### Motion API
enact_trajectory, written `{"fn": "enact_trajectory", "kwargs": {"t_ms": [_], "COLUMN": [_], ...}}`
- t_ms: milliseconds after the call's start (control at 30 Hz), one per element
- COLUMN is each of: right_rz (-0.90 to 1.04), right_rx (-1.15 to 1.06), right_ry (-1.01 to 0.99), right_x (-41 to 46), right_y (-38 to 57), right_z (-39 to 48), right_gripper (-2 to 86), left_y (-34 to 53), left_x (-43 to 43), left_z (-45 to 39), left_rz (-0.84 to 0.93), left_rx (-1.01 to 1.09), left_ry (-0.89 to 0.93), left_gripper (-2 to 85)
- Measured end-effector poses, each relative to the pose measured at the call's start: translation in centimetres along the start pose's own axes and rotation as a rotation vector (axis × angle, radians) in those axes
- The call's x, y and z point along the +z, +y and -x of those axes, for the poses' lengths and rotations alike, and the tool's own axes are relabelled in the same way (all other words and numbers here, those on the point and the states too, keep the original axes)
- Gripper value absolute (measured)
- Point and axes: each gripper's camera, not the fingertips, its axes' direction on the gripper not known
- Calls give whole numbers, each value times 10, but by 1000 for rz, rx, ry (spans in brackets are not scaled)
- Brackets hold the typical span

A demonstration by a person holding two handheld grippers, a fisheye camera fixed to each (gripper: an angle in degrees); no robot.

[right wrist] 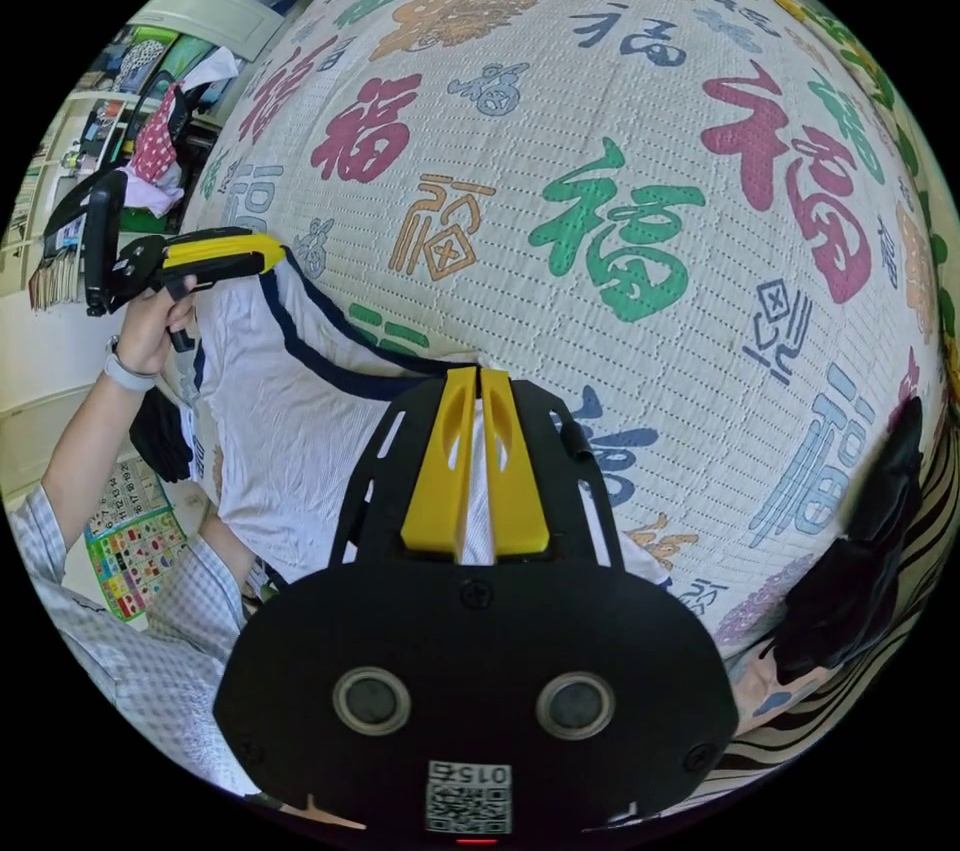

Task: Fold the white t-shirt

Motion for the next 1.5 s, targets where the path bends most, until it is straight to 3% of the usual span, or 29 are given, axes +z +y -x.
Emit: {"fn": "enact_trajectory", "kwargs": {"t_ms": [133, 233, 367, 567, 767, 933, 1167, 1500], "right_rz": [-23, -25, -29, -32, 78, 153, 219, -30], "right_rx": [58, 74, 28, -227, -386, -414, -380, -362], "right_ry": [-71, 9, 65, -15, -162, -28, 146, -153], "right_x": [-5, -15, -28, -17, 56, 122, 173, 99], "right_y": [10, 20, 30, 14, -30, -58, -69, 7], "right_z": [-18, -24, -11, 94, 224, 297, 303, 214], "right_gripper": [16, 28, 45, 53, 72, 81, 38, 2], "left_y": [17, 46, 132, 283, 337, 346, 374, 390], "left_x": [-18, -49, -108, -123, -100, -95, -100, -153], "left_z": [18, 30, 34, 40, 53, 61, 61, -20], "left_rz": [-74, -182, -294, -266, -307, -323, -367, -447], "left_rx": [-47, -80, -213, -565, -730, -748, -743, -487], "left_ry": [86, 199, 98, -30, 87, 139, 199, 86], "left_gripper": [52, 76, 80, 81, 81, 76, 16, 0]}}
